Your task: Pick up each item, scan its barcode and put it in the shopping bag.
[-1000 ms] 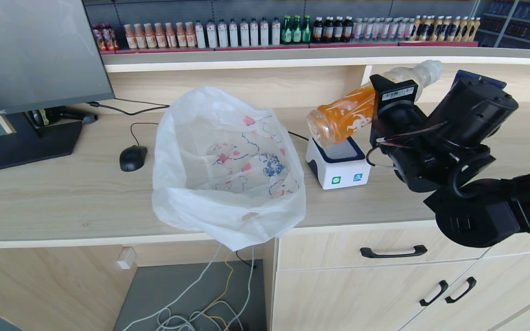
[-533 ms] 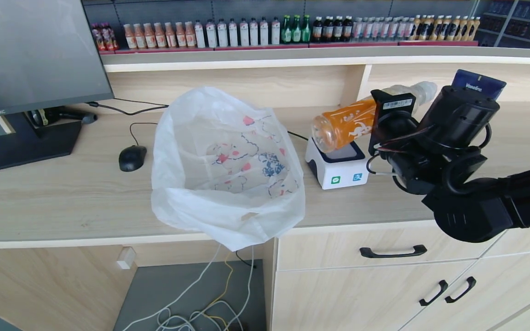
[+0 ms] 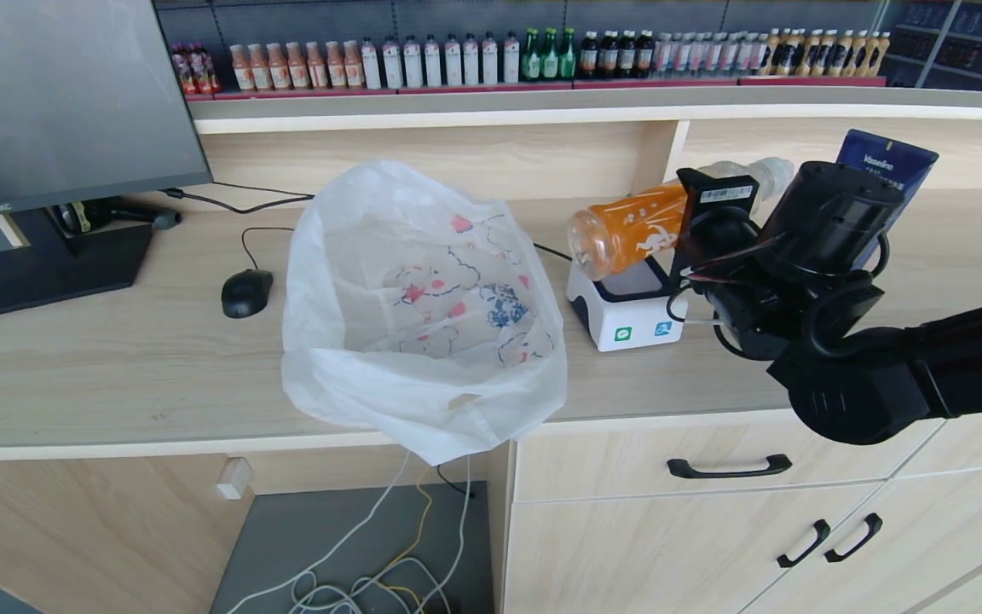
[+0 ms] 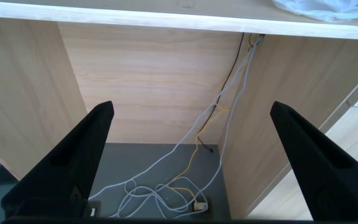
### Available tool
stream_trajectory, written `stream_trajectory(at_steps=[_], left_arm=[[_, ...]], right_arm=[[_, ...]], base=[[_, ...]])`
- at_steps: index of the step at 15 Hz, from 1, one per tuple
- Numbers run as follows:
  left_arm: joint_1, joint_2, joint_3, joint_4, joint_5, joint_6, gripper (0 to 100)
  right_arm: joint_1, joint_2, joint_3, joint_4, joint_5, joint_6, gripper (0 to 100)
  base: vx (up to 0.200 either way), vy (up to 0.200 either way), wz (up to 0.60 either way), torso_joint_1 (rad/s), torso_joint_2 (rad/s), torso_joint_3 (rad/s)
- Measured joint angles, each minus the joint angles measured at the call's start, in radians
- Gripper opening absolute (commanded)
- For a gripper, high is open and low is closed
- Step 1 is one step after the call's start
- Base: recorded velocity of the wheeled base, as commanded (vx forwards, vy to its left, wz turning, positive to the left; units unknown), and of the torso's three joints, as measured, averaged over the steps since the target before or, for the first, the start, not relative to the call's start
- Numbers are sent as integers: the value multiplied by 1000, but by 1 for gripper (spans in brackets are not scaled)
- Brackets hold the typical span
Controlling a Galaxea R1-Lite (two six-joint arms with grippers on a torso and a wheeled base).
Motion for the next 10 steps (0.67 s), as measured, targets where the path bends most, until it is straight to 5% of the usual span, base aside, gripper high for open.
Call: stream_trajectory(at_steps=[10], left_arm=[[0,0,0,0,0,0,100]], right_arm=[[-4,14,0,0,0,23,0]], base=[[0,0,0,0,0,0]])
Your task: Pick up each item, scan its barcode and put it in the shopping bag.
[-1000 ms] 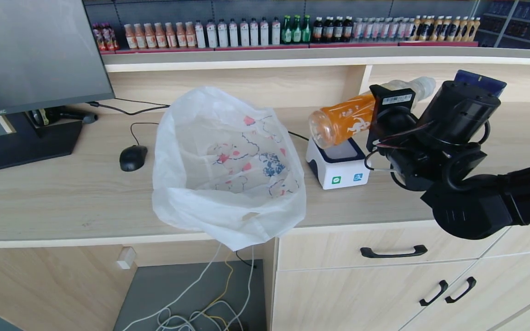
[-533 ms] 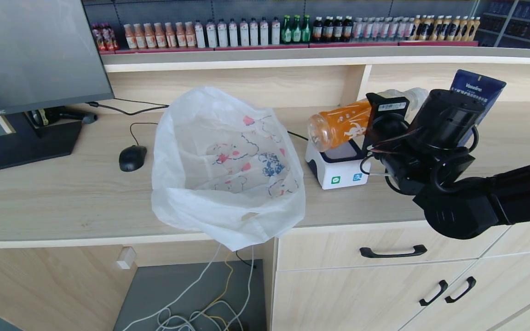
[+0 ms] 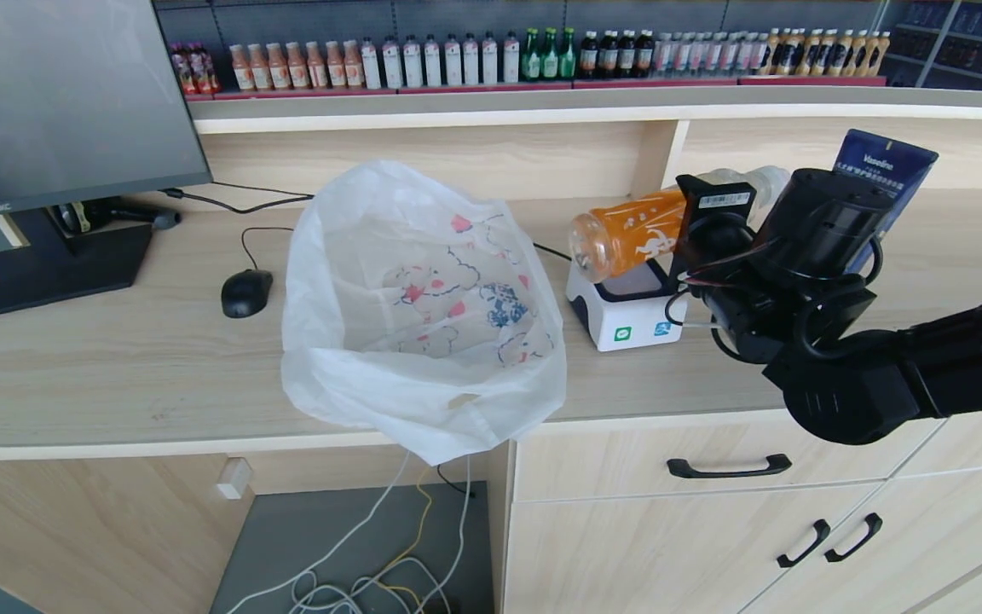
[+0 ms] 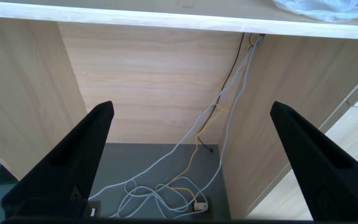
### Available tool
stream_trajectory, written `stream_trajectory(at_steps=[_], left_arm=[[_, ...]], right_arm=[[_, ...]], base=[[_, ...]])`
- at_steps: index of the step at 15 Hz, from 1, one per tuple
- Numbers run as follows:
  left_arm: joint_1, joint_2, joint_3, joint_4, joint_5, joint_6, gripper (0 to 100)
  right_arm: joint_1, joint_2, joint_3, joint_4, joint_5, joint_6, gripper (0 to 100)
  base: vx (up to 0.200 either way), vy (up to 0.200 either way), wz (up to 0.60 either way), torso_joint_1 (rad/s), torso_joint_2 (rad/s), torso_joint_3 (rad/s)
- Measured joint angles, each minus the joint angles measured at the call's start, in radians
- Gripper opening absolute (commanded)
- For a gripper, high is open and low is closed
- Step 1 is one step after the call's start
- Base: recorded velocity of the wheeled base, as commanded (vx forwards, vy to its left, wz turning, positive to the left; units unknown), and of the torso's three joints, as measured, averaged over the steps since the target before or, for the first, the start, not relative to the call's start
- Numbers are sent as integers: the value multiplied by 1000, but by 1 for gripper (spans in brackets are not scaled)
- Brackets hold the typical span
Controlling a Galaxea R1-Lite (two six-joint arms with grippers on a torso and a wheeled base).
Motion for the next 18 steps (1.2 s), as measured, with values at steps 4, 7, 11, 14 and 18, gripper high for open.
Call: stream_trajectory(at_steps=[4,7,11,14,18], left_arm=[[0,0,0,0,0,0,100],[0,0,0,0,0,0,100],[-1,0,0,0,0,0,100],[0,0,0,0,0,0,100],[0,0,0,0,0,0,100]], right_arm=[[0,0,0,0,0,2,0],[1,-3,0,0,0,3,0],[5,-28,-11,43,0,2,0],[13,-58,-24,81,1,1,0],[29,-133,-56,134,23,-16,0]], base=[[0,0,0,0,0,0],[0,0,0,0,0,0],[0,0,0,0,0,0],[0,0,0,0,0,0],[0,0,0,0,0,0]])
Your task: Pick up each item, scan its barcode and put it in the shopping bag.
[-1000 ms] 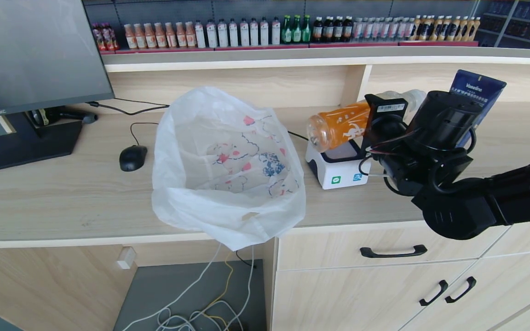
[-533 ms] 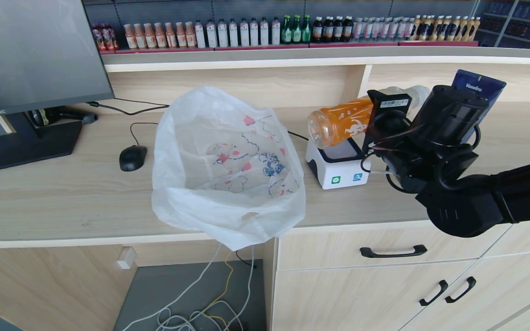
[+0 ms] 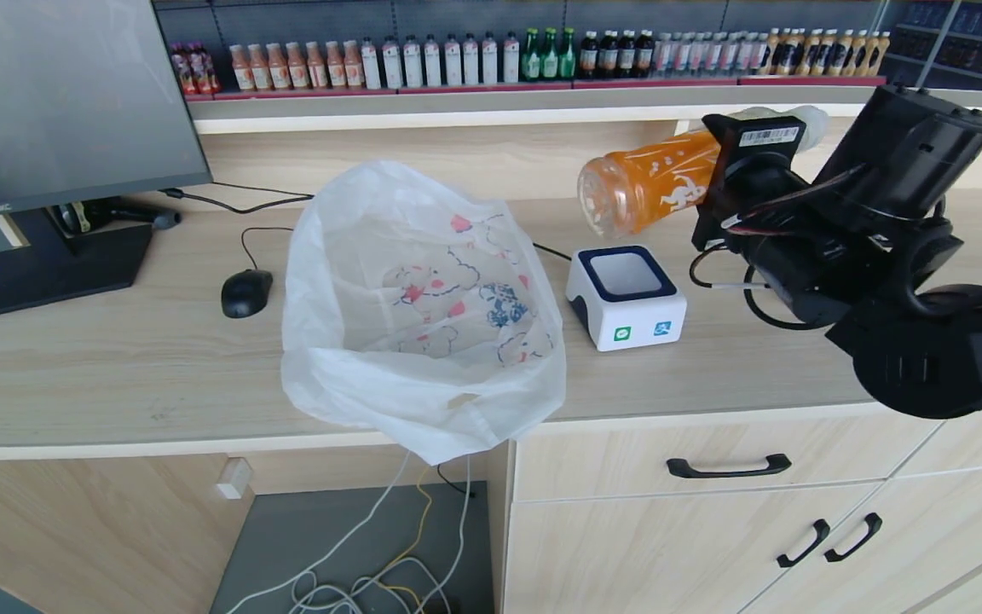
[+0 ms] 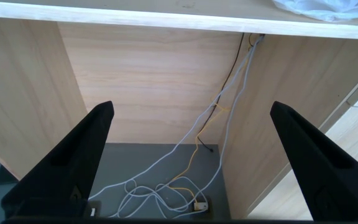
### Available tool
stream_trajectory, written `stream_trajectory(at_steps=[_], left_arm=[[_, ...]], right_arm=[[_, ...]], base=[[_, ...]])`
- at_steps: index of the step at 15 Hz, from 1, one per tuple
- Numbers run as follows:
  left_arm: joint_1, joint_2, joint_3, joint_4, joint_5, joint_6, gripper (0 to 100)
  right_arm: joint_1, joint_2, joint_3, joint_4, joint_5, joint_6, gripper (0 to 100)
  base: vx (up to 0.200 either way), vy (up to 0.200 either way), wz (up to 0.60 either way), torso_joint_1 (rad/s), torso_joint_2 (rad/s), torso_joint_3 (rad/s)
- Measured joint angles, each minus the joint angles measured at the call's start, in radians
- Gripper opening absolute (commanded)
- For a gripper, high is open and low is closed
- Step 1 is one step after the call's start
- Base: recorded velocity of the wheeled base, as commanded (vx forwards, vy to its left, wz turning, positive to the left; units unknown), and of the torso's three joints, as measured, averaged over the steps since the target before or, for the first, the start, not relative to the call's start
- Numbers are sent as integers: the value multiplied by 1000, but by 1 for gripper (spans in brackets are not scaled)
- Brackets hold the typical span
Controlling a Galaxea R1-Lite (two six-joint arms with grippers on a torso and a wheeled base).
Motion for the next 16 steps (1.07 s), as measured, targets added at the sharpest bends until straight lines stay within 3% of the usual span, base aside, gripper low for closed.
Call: stream_trajectory(at_steps=[8,16], left_arm=[[0,0,0,0,0,0,100],[0,0,0,0,0,0,100]], right_arm=[[144,-176,26,1,-8,-326,0],[203,-251,280,-185,-20,-1057,0]], base=[[0,0,0,0,0,0],[0,0,0,0,0,0]])
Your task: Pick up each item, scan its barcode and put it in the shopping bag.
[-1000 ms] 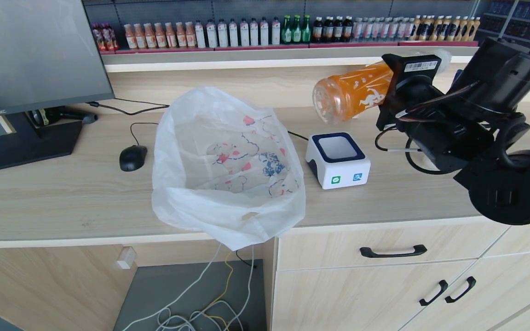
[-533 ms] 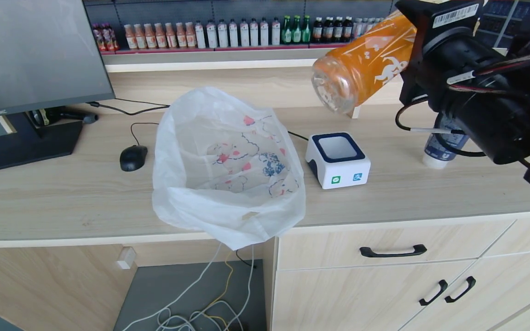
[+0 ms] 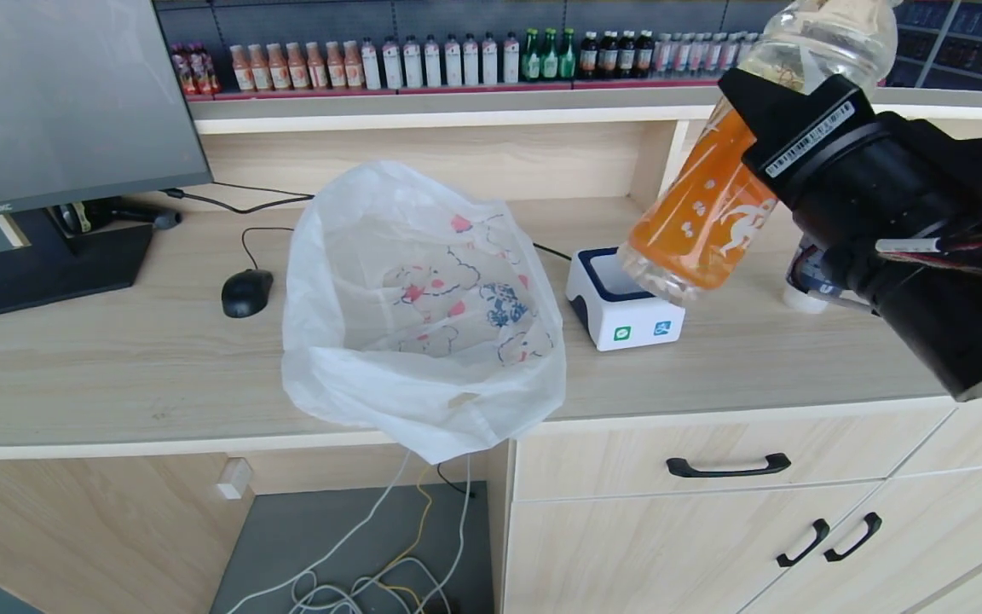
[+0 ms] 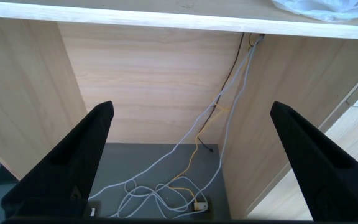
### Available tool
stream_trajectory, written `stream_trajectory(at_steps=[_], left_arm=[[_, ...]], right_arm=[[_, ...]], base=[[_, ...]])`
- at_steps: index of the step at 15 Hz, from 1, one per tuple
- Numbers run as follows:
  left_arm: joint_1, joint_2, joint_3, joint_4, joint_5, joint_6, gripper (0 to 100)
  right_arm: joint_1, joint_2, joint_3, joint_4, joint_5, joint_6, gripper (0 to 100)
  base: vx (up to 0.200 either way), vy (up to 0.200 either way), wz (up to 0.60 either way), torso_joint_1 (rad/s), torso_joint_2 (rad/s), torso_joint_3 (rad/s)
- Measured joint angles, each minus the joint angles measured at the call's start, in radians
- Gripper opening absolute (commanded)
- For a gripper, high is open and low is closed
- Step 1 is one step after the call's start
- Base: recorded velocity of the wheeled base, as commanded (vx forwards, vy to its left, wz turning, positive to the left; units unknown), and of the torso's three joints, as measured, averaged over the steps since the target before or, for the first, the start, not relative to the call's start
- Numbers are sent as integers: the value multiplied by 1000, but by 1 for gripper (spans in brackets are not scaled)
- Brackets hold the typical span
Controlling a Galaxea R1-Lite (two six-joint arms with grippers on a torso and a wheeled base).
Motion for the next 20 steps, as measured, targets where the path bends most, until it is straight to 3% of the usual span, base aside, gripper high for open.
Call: stream_trajectory(at_steps=[3,5,14,20], left_arm=[[0,0,0,0,0,0,100],[0,0,0,0,0,-3,100],[0,0,0,0,0,-2,100],[1,0,0,0,0,-5,100]], right_arm=[[-1,-32,97,-30,0,-216,0],[-23,-45,132,-148,5,-334,0],[-113,-18,205,-334,87,-371,0],[-137,9,233,-392,89,-379,0]], base=[[0,0,0,0,0,0],[0,0,0,0,0,0],[0,0,0,0,0,0],[0,200,0,0,2,2]])
